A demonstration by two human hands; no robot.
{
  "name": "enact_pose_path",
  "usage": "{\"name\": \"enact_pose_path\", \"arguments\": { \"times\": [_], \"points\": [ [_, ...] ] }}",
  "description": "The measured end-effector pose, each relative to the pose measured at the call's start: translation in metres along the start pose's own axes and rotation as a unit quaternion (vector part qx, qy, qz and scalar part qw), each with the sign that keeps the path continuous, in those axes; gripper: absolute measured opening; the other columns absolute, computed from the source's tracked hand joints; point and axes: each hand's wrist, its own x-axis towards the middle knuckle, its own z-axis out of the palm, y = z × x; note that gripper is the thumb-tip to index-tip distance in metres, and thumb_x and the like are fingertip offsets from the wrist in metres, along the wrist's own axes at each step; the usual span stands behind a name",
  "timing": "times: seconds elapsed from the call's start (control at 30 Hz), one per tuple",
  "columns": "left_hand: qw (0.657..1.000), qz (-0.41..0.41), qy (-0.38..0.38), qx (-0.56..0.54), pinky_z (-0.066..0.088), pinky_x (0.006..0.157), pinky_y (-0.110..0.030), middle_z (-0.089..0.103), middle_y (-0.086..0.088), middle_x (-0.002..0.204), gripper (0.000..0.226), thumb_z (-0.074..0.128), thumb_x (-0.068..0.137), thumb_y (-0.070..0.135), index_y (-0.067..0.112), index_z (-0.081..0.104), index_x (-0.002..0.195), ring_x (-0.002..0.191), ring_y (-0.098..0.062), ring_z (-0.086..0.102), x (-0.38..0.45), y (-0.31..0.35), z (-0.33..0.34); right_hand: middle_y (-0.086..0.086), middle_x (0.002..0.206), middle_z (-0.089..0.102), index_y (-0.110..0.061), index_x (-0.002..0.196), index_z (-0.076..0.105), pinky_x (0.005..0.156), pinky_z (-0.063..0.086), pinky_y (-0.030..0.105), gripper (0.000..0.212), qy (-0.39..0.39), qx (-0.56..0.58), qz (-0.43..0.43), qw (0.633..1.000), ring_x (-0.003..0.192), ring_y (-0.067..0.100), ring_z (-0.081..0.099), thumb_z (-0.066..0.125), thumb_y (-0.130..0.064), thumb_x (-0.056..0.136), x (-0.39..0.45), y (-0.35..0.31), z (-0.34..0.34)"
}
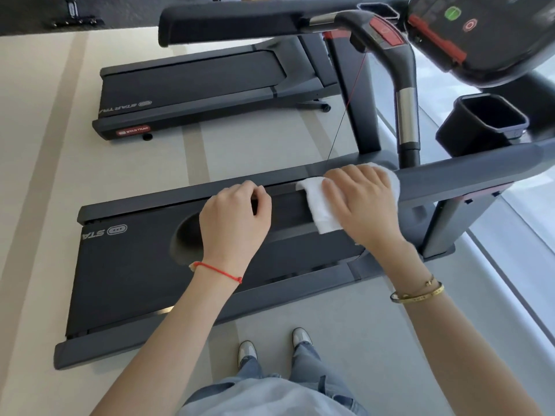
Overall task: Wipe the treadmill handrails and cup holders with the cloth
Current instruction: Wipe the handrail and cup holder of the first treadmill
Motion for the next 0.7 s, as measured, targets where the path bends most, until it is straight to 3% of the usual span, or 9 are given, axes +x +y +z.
{"name": "enact_pose_path", "arguments": {
  "times": [0.07,0.13,0.33,0.53,0.7],
  "points": [
    [1.000,0.000,0.009,0.022,0.030,0.054,-0.026,0.055,0.000,0.055,0.035,0.047,0.096,0.029,0.014,0.060,0.067,0.052,-0.022,0.047,0.000,0.006,0.007,0.001,0.067,0.056,-0.015,0.073,0.062,0.080,0.038,0.038,0.042,0.007,-0.020,0.027,0.999,0.072,0.028,0.051,0.031,-0.031,0.096,0.008,0.008,-0.001],
    [0.998,0.000,0.026,0.052,0.028,0.052,-0.027,0.048,0.000,0.050,0.039,0.048,0.095,0.028,0.014,0.055,0.060,0.047,-0.022,0.044,-0.001,0.010,0.011,0.001,0.061,0.050,-0.014,0.067,0.056,0.073,0.037,0.039,0.041,0.015,-0.029,0.019,0.999,0.065,0.028,0.046,0.030,-0.027,0.096,0.010,0.000,0.000],
    [0.993,-0.030,0.050,0.099,0.017,0.048,-0.025,0.042,0.002,0.048,0.039,0.050,0.093,0.027,0.016,0.053,0.056,0.045,-0.022,0.038,-0.002,0.011,0.019,-0.003,0.088,0.060,-0.020,0.108,0.065,0.085,0.038,0.038,0.046,-0.051,0.022,-0.123,0.991,0.083,0.023,0.051,0.025,-0.043,0.103,0.001,-0.009,0.005],
    [0.989,-0.101,0.051,0.099,0.026,0.051,-0.026,0.051,-0.001,0.051,0.032,0.050,0.089,0.031,0.017,0.068,0.066,0.051,-0.025,0.045,0.002,0.019,0.020,-0.003,0.073,0.058,-0.024,0.086,0.059,0.080,0.037,0.035,0.055,-0.141,-0.063,-0.061,0.986,0.075,0.022,0.051,0.010,-0.047,0.096,0.026,0.046,-0.006],
    [0.984,-0.123,0.039,0.119,0.036,0.049,-0.028,0.055,-0.005,0.051,0.038,0.045,0.089,0.035,0.016,0.068,0.067,0.051,-0.027,0.050,0.005,0.025,0.022,-0.005,0.076,0.056,-0.024,0.094,0.056,0.078,0.038,0.036,0.050,-0.151,0.000,-0.162,0.975,0.074,0.022,0.051,0.013,-0.048,0.099,0.025,0.016,-0.001]
  ]
}}
